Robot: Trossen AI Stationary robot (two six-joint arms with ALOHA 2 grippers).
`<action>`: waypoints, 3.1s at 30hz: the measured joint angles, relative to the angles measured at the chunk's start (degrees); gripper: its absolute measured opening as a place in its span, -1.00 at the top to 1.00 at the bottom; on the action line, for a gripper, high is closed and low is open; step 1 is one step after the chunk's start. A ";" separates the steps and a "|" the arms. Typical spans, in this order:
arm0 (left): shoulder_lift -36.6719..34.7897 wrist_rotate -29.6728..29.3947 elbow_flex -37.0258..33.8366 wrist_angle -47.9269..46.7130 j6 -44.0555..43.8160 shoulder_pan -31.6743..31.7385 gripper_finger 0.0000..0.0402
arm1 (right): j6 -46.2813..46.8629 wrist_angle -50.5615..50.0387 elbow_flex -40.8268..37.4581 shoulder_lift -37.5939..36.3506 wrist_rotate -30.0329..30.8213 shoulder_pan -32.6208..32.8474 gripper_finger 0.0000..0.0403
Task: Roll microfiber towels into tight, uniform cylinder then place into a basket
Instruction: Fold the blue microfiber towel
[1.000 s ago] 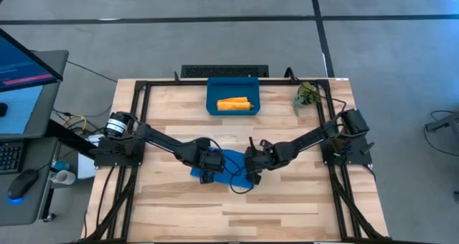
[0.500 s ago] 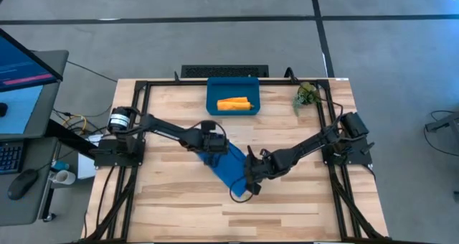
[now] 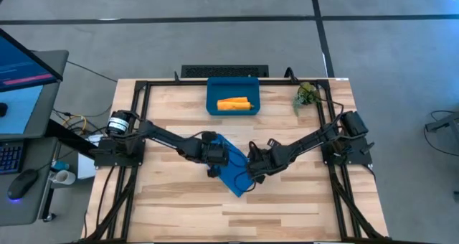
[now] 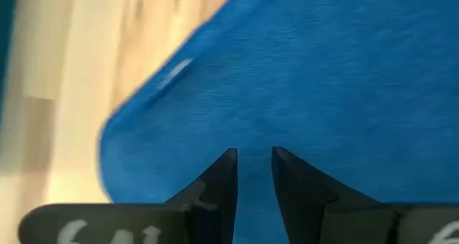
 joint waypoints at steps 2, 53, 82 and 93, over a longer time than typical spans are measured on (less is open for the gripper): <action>0.33 0.01 -0.14 0.49 -1.81 -0.44 0.60 | 0.07 -2.57 0.03 -0.04 0.46 0.02 0.63; 2.64 2.47 -4.67 15.87 5.46 -15.08 0.60 | 9.20 -20.43 0.06 -14.84 15.63 -0.06 0.63; -1.74 -8.18 3.06 -0.05 0.25 -27.68 0.60 | -16.69 11.63 0.00 -11.86 14.22 15.36 0.63; 1.86 -6.82 3.06 1.94 -4.50 -27.66 0.25 | -26.87 25.77 0.03 -3.14 6.26 15.88 0.63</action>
